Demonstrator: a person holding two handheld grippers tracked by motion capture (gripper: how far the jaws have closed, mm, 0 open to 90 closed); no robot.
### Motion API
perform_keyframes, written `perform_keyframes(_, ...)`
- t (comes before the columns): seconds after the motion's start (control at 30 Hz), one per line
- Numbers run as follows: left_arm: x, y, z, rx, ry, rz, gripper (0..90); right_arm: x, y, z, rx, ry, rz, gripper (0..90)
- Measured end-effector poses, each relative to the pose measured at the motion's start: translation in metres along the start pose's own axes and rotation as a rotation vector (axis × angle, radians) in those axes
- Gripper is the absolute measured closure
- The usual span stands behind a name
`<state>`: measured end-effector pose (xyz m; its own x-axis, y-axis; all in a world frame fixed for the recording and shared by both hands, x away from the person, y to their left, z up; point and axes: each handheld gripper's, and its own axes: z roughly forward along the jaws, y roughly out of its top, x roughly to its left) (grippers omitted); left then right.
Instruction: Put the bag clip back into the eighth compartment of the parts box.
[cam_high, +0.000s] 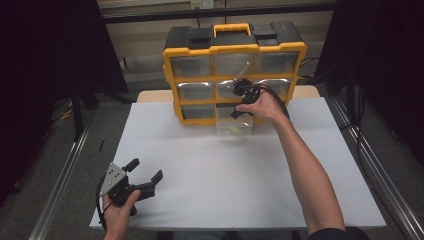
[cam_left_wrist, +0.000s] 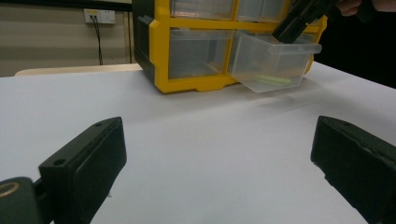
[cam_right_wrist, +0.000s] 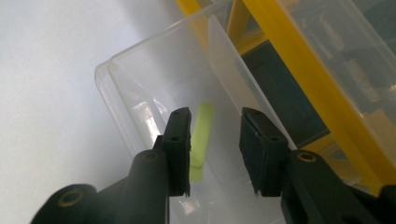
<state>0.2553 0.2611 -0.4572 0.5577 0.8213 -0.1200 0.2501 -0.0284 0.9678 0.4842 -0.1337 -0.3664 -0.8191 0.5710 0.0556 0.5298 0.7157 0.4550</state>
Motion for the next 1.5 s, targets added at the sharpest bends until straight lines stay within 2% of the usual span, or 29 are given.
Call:
perform_keyframes(0.03,0.0,0.0,0.0,-0.001,0.0,0.001,3.6,-0.001,0.0,0.001,-0.027,-0.002,-0.015,56.1)
perform_keyframes(0.13,0.0,0.0,0.0,0.001,0.002,0.001,3.6,0.001,-0.003,0.0,-0.051,0.001,0.013,52.1)
perform_keyframes(0.17,0.0,0.0,0.0,0.0,0.001,0.002,3.6,0.001,-0.004,0.0,-0.055,-0.002,-0.004,49.2)
perform_keyframes(0.2,0.0,0.0,0.0,0.0,0.001,0.002,3.6,0.002,-0.005,0.0,-0.064,-0.006,0.01,48.1)
perform_keyframes(0.23,0.0,0.0,0.0,0.0,0.001,0.002,3.6,0.001,-0.006,0.0,-0.071,-0.011,0.005,47.4)
perform_keyframes(0.3,0.0,0.0,0.0,0.0,0.002,0.001,3.6,0.001,-0.009,-0.003,-0.1,-0.016,0.019,40.5)
perform_keyframes(0.33,0.0,0.0,0.0,0.0,0.001,0.002,3.6,0.002,-0.01,-0.004,-0.103,-0.019,0.034,38.8)
perform_keyframes(0.37,0.0,0.0,0.0,0.0,0.001,0.002,3.6,0.001,-0.011,-0.005,-0.114,-0.023,0.028,37.9)
perform_keyframes(0.47,0.0,0.0,0.0,0.0,0.003,0.002,3.6,0.002,-0.013,-0.008,-0.129,-0.029,0.052,28.6)
perform_keyframes(0.6,0.0,0.0,-0.001,0.0,0.006,0.002,3.6,0.003,-0.017,-0.011,-0.164,-0.026,0.066,22.1)
perform_keyframes(0.67,-0.001,0.0,0.0,-0.008,0.006,-0.007,3.6,0.005,-0.02,-0.013,-0.174,-0.042,0.089,18.9)
perform_keyframes(0.77,0.0,0.001,-0.001,-0.001,0.005,0.002,3.6,0.005,-0.025,-0.013,-0.205,-0.047,0.089,11.9)
perform_keyframes(0.8,0.0,0.0,-0.001,-0.001,0.006,0.002,3.6,0.007,-0.027,-0.013,-0.205,-0.057,0.102,10.3)
perform_keyframes(0.87,-0.001,0.0,0.0,-0.006,0.007,-0.006,3.6,0.008,-0.03,-0.012,-0.232,-0.069,0.089,8.7)
perform_keyframes(0.9,0.0,0.0,0.0,0.0,0.007,0.001,3.6,0.008,-0.031,-0.012,-0.232,-0.066,0.093,7.5)
perform_keyframes(0.93,0.0,0.0,0.0,-0.004,0.007,-0.004,3.6,0.008,-0.033,-0.011,-0.258,-0.053,0.088,6.7)
perform_keyframes(1.0,-0.001,0.0,0.0,-0.009,0.008,-0.01,3.6,0.009,-0.037,-0.011,-0.273,-0.071,0.085,4.0)
perform_keyframes(1.03,0.0,0.0,0.0,0.0,0.007,0.002,3.6,0.012,-0.039,-0.011,-0.283,-0.083,0.094,2.8)
perform_keyframes(1.07,-0.001,0.0,0.0,-0.01,0.009,-0.014,3.6,0.011,-0.04,-0.011,-0.296,-0.084,0.093,3.2)
perform_keyframes(1.1,0.0,0.0,-0.001,-0.003,0.008,-0.003,3.6,0.012,-0.042,-0.011,-0.311,-0.08,0.108,3.8)
perform_keyframes(1.2,0.0,0.0,-0.001,-0.003,0.008,-0.003,3.6,0.013,-0.048,-0.011,-0.351,-0.095,0.133,3.6)
perform_keyframes(1.27,-0.001,0.0,0.0,-0.011,0.009,-0.013,3.6,0.014,-0.052,-0.01,-0.374,-0.088,0.158,3.3)
perform_keyframes(1.3,0.0,0.0,0.0,-0.008,0.009,-0.01,3.6,0.014,-0.053,-0.011,-0.368,-0.104,0.17,3.2)
perform_keyframes(1.4,0.0,0.0,0.0,-0.008,0.012,-0.009,3.6,0.016,-0.061,-0.013,-0.434,-0.136,0.203,3.2)
perform_keyframes(1.47,-0.001,0.0,0.0,-0.011,0.014,-0.014,3.6,0.016,-0.066,-0.013,-0.46,-0.128,0.213,2.9)
perform_keyframes(1.5,0.001,0.0,0.0,0.003,0.011,-0.001,3.6,0.017,-0.068,-0.013,-0.468,-0.123,0.219,3.1)
